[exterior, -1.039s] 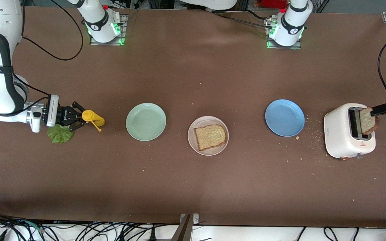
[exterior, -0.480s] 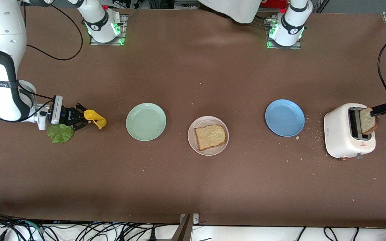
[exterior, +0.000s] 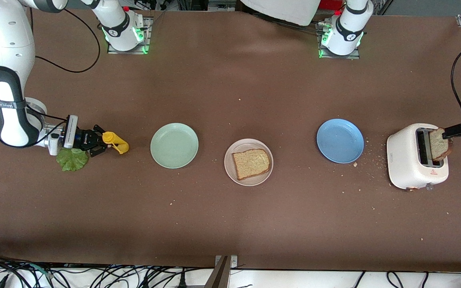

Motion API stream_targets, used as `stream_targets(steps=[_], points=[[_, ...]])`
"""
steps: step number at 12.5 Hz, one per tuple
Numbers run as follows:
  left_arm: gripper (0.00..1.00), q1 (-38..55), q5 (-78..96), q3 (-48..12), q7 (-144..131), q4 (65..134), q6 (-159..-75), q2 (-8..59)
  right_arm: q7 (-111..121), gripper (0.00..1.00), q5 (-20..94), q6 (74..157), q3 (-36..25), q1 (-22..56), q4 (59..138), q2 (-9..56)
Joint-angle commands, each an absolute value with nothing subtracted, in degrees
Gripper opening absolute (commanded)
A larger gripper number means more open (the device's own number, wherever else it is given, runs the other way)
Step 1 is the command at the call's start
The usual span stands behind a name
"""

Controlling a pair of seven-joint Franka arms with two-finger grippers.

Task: Make sandwich in beige plate with both arms
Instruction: 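Set the mustard bottle down, open the right gripper and withdraw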

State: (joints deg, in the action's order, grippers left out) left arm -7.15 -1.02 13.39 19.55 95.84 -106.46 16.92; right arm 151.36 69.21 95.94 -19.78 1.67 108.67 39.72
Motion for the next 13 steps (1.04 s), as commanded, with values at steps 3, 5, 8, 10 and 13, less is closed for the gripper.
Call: stream_targets(steps=[3,5,8,10,13], points=[[1.0,-6.9,0.6,13.6,20.5,96.2,-106.7,16.5,150.1,0.8,71.8,95.0,-19.3,0.9,108.0,40.5],[1.0,-6.9,0.6,13.5,20.5,96.2,-106.6,16.5,148.7,0.86,71.6,94.8,-19.5,0.8,108.0,40.6],[1.0,-6.9,0.6,13.5,20.5,96.2,-106.6,16.5,148.7,0.97,70.4,94.7,-19.6,-1.2,108.0,40.5],[1.0,-6.9,0.6,13.5,20.5,96.2,-106.6,16.5,146.8,0.97,67.5,94.9,-20.4,-2.5,106.4,40.6],[1.0,-6.9,0.6,13.5,20.4,96.2,-106.6,16.5,137.4,0.97,61.1,94.3,-23.7,-2.4,100.8,40.1]])
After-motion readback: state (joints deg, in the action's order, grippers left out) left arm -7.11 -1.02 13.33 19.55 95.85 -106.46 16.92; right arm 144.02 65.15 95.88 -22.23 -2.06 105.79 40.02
